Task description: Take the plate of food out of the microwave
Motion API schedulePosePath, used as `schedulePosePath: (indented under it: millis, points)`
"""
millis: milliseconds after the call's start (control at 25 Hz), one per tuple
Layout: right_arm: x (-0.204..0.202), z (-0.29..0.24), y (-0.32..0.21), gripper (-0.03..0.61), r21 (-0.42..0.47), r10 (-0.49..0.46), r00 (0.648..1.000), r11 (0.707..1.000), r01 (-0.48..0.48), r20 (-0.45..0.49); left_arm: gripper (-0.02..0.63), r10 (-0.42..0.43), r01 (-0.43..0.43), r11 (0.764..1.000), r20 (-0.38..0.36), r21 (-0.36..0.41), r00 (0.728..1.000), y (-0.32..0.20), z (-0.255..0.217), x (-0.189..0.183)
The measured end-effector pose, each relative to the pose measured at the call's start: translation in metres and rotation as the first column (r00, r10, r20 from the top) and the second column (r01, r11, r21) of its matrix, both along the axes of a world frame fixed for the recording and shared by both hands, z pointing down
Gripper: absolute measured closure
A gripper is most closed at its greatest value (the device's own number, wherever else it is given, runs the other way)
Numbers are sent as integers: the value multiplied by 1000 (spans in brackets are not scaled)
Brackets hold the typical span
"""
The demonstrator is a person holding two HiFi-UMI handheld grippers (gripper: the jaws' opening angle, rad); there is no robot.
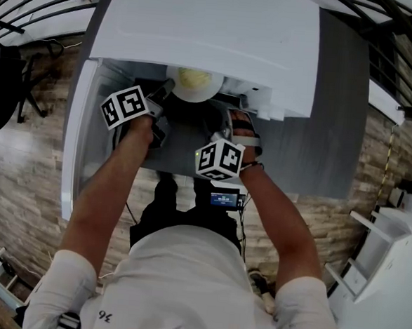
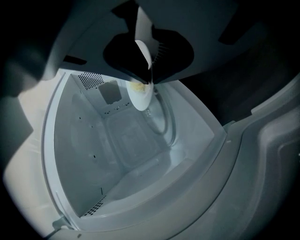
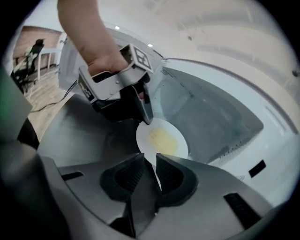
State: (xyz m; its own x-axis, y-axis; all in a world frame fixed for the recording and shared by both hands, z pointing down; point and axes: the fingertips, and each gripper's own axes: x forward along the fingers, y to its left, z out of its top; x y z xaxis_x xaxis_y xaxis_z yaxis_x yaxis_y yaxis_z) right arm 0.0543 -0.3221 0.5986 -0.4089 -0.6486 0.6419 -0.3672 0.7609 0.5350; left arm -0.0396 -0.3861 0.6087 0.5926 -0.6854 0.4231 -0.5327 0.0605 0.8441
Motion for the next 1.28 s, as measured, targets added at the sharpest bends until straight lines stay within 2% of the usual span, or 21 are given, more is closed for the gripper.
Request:
schedulePosePath:
  millis: [120,280,360,520,680,720,760,840,880,920,960,1040,1120,1160,1280]
  points:
    - [4,1,0,518,-61,85,995,995,-82,58,581,-2,2,1000,-19,-11,1000,1,0,0]
    - [8,0,2,518,-83,126,989,989,-120,72,583,-18,17,999,-47,-33,999,6,0,0]
    - [11,1,5,518,-121,163,981,981,-150,101,583,-27,25,999,-58,-45,998,9,2,0]
    - [16,7,11,517,-268,303,932,932,-246,198,584,-35,31,998,-67,-55,997,14,3,0]
    - [15,18,15,473,-401,410,878,868,-292,246,584,-38,34,998,-70,-61,997,16,4,0]
    - [15,19,15,446,-388,405,885,872,-297,231,584,-39,35,997,-72,-63,997,17,4,0]
    - [16,18,14,436,-334,372,908,895,-296,194,584,-40,35,997,-74,-66,996,17,4,1]
    - [16,15,10,436,-133,250,966,962,-240,61,584,-41,35,997,-77,-72,996,19,4,1]
    - [14,13,8,436,-21,182,983,983,-183,-18,584,-41,36,997,-77,-75,996,19,5,1]
    - [12,12,6,436,76,124,988,990,-118,-91,584,-42,36,996,-78,-78,996,20,5,2]
    - [9,11,4,436,147,80,985,987,-58,-150,584,-42,35,996,-79,-82,996,21,6,2]
    - [5,13,2,437,220,28,973,975,24,-230,583,-39,32,996,-82,-86,996,22,6,3]
    - [4,15,0,451,244,6,963,968,63,-269,584,-35,27,996,-86,-89,996,24,5,3]
    - [4,16,0,486,249,-1,959,966,75,-282,584,-34,26,996,-89,-90,995,24,4,3]
    - [5,12,0,527,282,-19,949,953,112,-313,584,-28,20,996,-97,-87,995,25,0,3]
